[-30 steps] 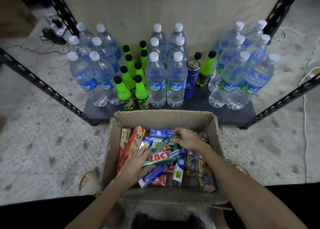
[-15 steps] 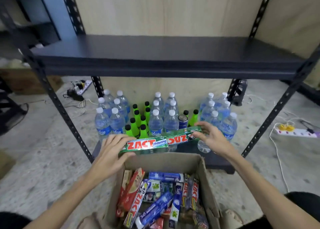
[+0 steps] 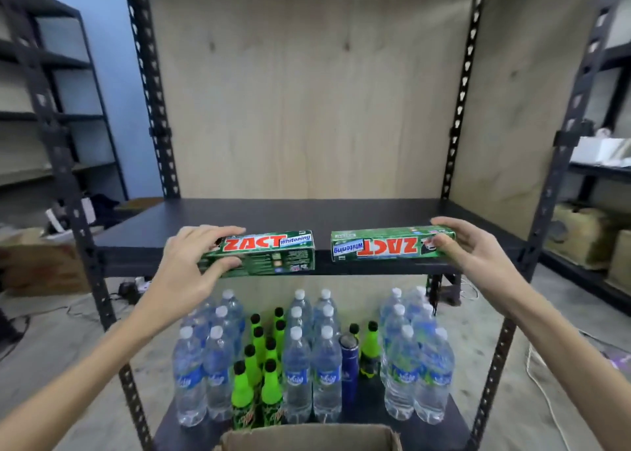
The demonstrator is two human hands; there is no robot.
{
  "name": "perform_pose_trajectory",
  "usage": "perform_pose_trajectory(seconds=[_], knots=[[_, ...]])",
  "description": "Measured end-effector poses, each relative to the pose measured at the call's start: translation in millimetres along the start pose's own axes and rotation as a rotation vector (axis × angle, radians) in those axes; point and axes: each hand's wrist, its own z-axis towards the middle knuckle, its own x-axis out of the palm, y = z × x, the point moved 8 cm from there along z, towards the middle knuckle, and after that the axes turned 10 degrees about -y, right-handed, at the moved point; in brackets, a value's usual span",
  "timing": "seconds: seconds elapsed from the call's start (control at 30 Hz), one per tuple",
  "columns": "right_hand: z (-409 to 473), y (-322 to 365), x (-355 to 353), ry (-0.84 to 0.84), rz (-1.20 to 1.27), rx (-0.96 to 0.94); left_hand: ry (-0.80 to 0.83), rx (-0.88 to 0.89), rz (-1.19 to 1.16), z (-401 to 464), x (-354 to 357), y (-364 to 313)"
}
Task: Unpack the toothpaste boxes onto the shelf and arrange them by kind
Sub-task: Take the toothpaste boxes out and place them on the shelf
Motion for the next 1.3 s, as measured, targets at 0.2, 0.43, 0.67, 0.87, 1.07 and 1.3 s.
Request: perform_pose_trajectory(seconds=[0.2,0.43,0.67,0.87,1.07,1.3], knots=[[69.3,-34.9,-18.9,-0.069,-0.072,0.067,0.144,-0.153,0.008,55.4,72.8,39.7],[117.8,-66.7,-18.7,-0.028,-0.227,0.117,0.434,-0.234,-0.021,108.4,153.8,76.2],[152.2,-99.7,0.2,0.071,-0.628,0.019,0.277,-0.274,0.001,121.9,194.6,91.7],[187.5,-116.8,11.2,0.097,-0.700,-0.004,0.317,-0.046,0.114,121.6,206.2,64.0],[227.5,-140.2,26.0,0.092,-0.726,0.007,0.295,-0.016,0.213,150.3,254.9,85.8],[284.8,-170.2,42.3,0.062,-0.806,0.017,0.252,0.029,0.308,183.9,310.6,106.2]])
